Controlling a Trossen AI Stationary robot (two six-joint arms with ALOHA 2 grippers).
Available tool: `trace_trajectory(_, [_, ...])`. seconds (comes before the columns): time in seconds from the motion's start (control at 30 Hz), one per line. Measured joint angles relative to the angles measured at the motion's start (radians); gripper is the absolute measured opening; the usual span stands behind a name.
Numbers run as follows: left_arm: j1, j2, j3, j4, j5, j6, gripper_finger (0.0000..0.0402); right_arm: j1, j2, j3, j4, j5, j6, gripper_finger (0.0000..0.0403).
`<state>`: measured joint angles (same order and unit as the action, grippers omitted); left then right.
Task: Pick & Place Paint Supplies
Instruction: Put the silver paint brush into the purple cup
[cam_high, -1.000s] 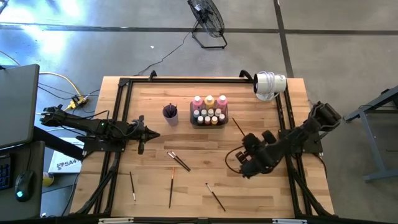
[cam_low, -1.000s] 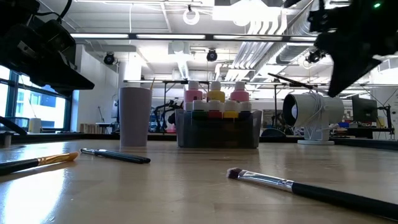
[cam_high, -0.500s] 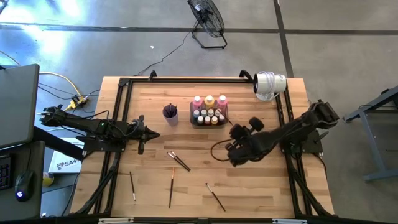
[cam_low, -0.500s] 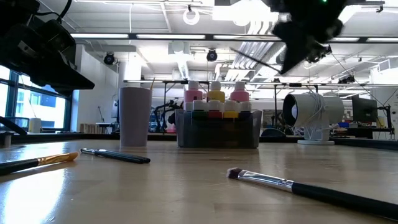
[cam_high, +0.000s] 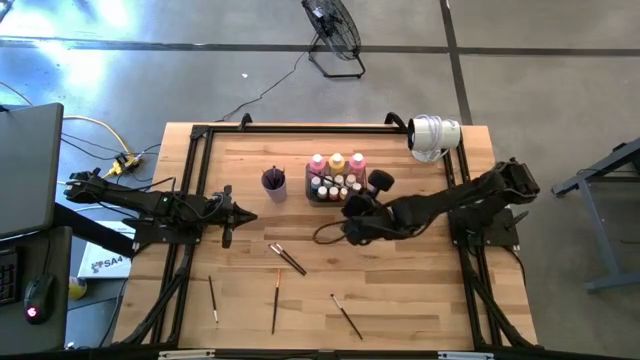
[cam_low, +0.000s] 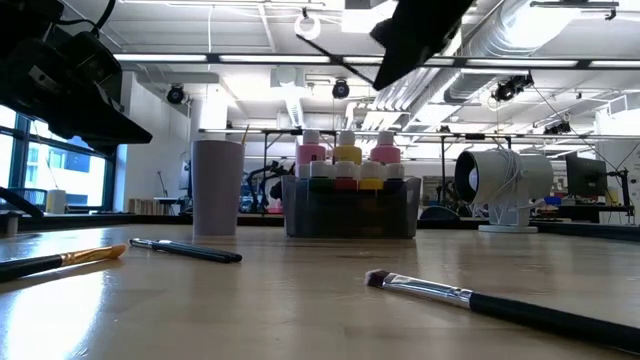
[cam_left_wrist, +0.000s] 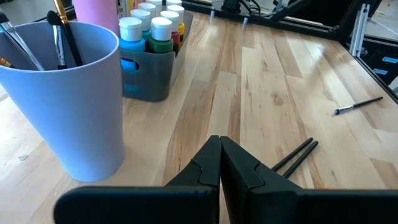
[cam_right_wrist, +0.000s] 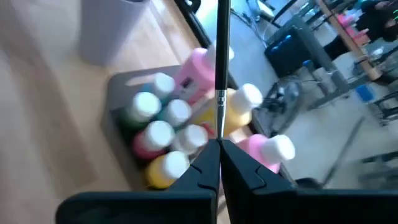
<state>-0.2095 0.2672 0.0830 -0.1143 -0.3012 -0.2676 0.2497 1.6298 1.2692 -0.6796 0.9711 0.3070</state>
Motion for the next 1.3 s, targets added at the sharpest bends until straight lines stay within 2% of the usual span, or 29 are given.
trace_trajectory(0.4, [0.0, 0.0, 0.0, -0.001, 0.0, 0.0, 0.0, -0.062, 0.142, 0.026, 0.199, -0.001, -0.373, 0.0003])
trace_trajectory(0.7, [0.0, 0.0, 0.001, -0.001, 0.0, 0.0, 0.0, -0.073, 0.215, 0.179, 0.206, 0.102, -0.641, 0.0003])
trace_trajectory(0.8, [0.0, 0.0, 0.001, -0.001, 0.0, 0.0, 0.0, -0.08, 0.224, 0.188, 0.276, 0.173, -0.815, 0.0003])
trace_trajectory(0.97, [0.0, 0.0, 0.001, -0.001, 0.0, 0.0, 0.0, -0.1, 0.246, 0.187, 0.362, 0.185, -0.998, 0.0003])
trace_trajectory(1.13, [0.0, 0.0, 0.0, 0.015, 0.002, -0.014, 0.0, -0.109, 0.264, 0.187, 0.37, 0.179, -0.97, 0.0003])
trace_trajectory(1.3, [0.0, -0.002, 0.0, 0.104, 0.057, -0.052, 0.0, -0.088, 0.259, 0.187, 0.32, 0.153, -0.869, 0.0003])
